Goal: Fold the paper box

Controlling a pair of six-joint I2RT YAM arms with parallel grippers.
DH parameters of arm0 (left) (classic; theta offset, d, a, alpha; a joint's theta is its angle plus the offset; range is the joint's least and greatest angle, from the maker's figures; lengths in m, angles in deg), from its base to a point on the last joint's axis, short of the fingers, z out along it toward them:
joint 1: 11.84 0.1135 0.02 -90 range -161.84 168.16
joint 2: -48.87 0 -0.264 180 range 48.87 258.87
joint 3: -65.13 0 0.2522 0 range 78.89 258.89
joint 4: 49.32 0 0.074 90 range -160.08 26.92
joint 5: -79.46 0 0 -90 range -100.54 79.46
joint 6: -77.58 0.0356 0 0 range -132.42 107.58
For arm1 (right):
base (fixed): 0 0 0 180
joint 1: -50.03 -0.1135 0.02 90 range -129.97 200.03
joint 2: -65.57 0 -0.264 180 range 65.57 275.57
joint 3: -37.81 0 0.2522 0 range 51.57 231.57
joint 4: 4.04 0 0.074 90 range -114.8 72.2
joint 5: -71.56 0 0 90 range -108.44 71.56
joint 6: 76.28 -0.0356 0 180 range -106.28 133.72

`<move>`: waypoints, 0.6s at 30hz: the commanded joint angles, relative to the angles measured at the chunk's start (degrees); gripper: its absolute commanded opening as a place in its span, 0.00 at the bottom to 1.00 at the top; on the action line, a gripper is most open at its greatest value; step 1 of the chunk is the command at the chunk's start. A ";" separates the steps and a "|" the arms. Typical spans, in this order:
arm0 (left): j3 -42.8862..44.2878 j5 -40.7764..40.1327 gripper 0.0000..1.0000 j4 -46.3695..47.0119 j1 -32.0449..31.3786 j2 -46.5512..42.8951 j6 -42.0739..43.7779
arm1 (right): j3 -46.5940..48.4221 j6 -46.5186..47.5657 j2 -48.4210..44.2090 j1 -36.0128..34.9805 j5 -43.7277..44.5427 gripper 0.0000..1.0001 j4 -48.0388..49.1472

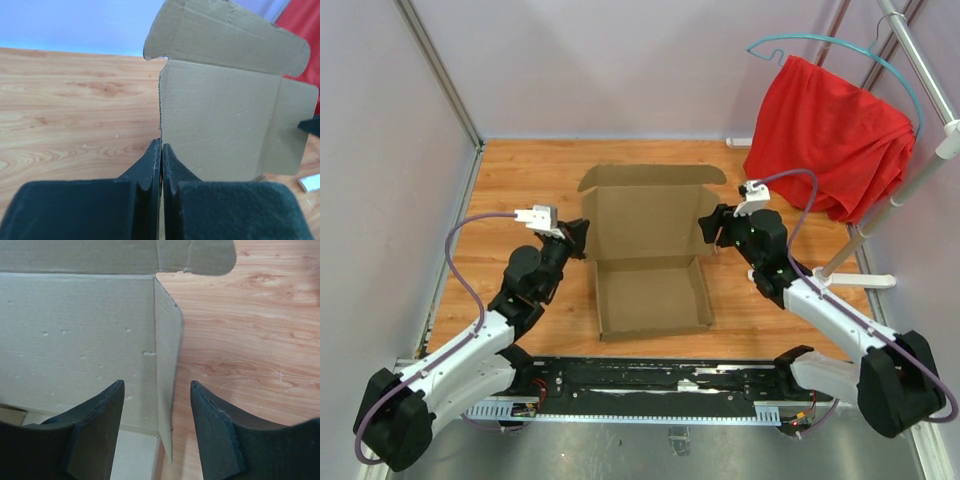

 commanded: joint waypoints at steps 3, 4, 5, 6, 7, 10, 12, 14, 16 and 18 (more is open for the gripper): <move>-10.98 7.48 0.00 16.26 -0.22 -5.38 4.07 | -5.11 0.52 -12.58 -0.81 -1.43 0.59 -7.17; -12.78 8.28 0.00 18.41 -0.25 -5.96 4.75 | -6.23 0.67 -15.30 -0.81 -0.77 0.59 -8.58; -14.43 9.01 0.00 21.00 -0.26 -6.53 5.52 | -7.40 0.67 -18.03 -0.81 0.16 0.59 -9.72; -16.13 9.62 0.00 23.22 -0.27 -6.95 6.27 | -8.65 0.52 -20.85 -0.81 1.57 0.58 -10.78; -17.51 10.20 0.00 25.62 -0.27 -7.35 6.77 | -9.81 0.00 -22.98 -0.81 4.09 0.56 -11.85; -20.80 10.89 0.00 30.57 -0.27 -8.74 7.33 | -10.30 -0.96 -25.34 -0.66 11.52 0.40 -18.46; -21.23 10.78 0.00 31.31 -0.29 -9.72 7.62 | -10.06 -0.93 -23.90 -0.68 12.79 0.32 -19.56; -20.92 11.08 0.00 30.89 -0.31 -10.73 8.29 | -9.04 -1.84 -21.58 -0.63 13.65 0.27 -20.63; -20.75 11.20 0.00 30.59 -0.35 -11.26 8.76 | -7.85 -2.11 -18.68 -0.63 13.49 0.25 -20.22; -21.07 11.28 0.00 31.64 -0.34 -11.21 8.91 | -6.13 -1.28 -15.04 -0.63 11.79 0.23 -19.54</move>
